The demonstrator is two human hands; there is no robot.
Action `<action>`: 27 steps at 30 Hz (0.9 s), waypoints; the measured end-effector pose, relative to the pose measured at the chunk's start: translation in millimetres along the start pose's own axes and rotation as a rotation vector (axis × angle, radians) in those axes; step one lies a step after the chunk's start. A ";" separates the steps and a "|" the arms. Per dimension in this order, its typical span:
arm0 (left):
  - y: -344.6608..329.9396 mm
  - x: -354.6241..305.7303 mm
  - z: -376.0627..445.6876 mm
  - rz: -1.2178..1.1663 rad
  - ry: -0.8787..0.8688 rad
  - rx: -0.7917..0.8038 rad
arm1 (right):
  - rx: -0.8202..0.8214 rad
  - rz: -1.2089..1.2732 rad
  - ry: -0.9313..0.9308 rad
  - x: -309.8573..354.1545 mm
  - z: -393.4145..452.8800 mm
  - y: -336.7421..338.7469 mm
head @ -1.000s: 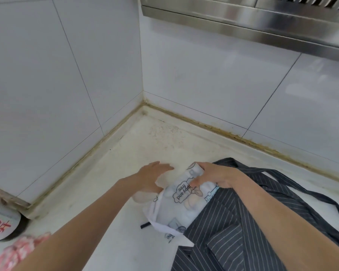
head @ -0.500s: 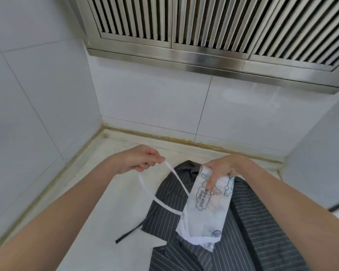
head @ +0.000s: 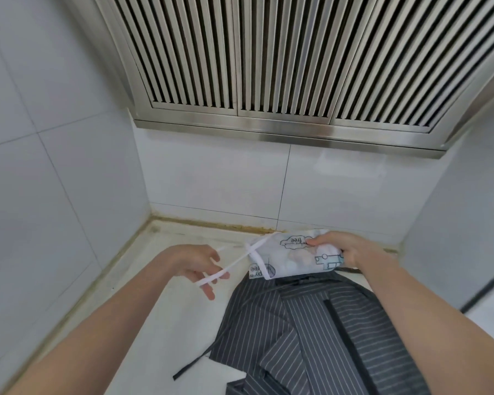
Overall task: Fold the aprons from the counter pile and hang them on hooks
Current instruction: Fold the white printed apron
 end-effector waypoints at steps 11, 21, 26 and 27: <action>-28.0 -54.4 0.9 -0.714 -0.421 0.100 | 0.346 0.445 0.449 49.0 -60.7 -41.9; 14.6 -125.0 -37.5 -0.302 -0.434 0.232 | 0.297 -0.372 0.478 64.8 -118.1 -61.6; 4.5 -138.2 -21.2 0.262 -0.312 0.101 | 0.240 -0.510 0.474 68.3 -120.3 -76.2; 3.7 -137.8 -17.7 0.256 -0.314 0.071 | 0.202 -0.500 0.486 70.2 -119.3 -75.3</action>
Point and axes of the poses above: each hand's wrist, its own z-axis towards the middle knuckle, its own y-axis out of the back of the hand, x = y × z, the point moved 7 cm from there along z, towards the middle knuckle, and after that the axes turned 15 degrees about -y, right-handed, at the moved point
